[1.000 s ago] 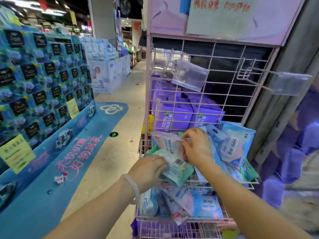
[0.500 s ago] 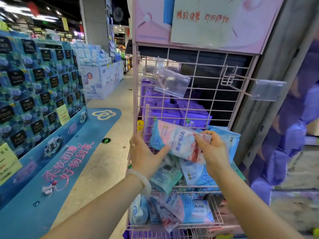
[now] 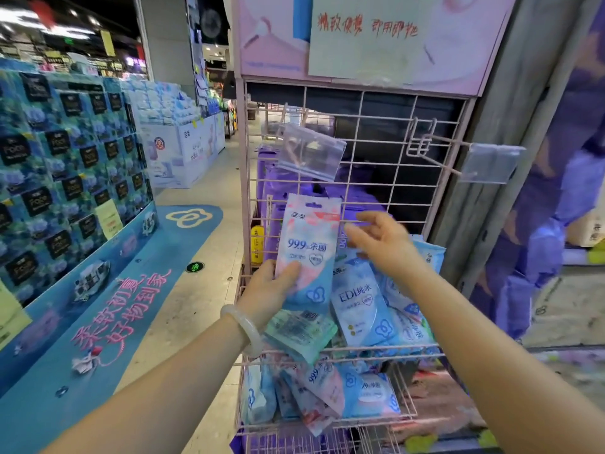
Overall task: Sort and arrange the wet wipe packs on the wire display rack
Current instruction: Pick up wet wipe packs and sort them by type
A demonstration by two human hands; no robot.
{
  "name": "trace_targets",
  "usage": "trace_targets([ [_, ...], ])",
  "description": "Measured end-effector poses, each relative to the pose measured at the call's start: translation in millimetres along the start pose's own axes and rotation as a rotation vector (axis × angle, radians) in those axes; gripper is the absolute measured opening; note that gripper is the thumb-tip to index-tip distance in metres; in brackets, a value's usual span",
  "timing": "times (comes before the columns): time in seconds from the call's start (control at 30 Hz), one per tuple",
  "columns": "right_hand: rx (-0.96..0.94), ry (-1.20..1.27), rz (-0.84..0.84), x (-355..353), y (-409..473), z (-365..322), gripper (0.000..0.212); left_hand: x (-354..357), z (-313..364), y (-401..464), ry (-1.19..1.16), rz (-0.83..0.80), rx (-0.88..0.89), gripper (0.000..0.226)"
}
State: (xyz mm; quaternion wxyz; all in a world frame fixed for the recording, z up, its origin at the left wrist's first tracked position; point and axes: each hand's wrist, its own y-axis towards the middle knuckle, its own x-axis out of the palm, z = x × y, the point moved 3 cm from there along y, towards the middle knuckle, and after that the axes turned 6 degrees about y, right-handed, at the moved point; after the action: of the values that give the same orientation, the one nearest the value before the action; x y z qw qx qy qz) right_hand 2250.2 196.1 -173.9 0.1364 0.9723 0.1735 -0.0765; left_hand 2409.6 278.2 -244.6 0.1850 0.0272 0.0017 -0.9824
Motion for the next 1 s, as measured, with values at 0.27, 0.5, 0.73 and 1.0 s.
trace_targets([
  [0.27,0.025,0.045,-0.227,29.0,-11.2,20.5,0.01,-2.5,8.4,-0.5,-0.113,-0.016,-0.052,0.021],
  [0.5,0.047,-0.667,0.065,-12.6,-18.2,43.4,0.056,-19.0,-10.0,2.7,-0.171,0.215,-0.137,0.028],
  [0.73,0.017,-0.877,0.033,13.4,-42.0,75.1,0.108,-10.7,-14.9,5.2,-0.151,0.238,-0.123,0.01],
  [1.0,-0.076,-0.788,0.079,8.1,-42.9,82.3,0.103,-16.9,-12.6,6.1,-0.154,0.29,-0.101,0.01],
])
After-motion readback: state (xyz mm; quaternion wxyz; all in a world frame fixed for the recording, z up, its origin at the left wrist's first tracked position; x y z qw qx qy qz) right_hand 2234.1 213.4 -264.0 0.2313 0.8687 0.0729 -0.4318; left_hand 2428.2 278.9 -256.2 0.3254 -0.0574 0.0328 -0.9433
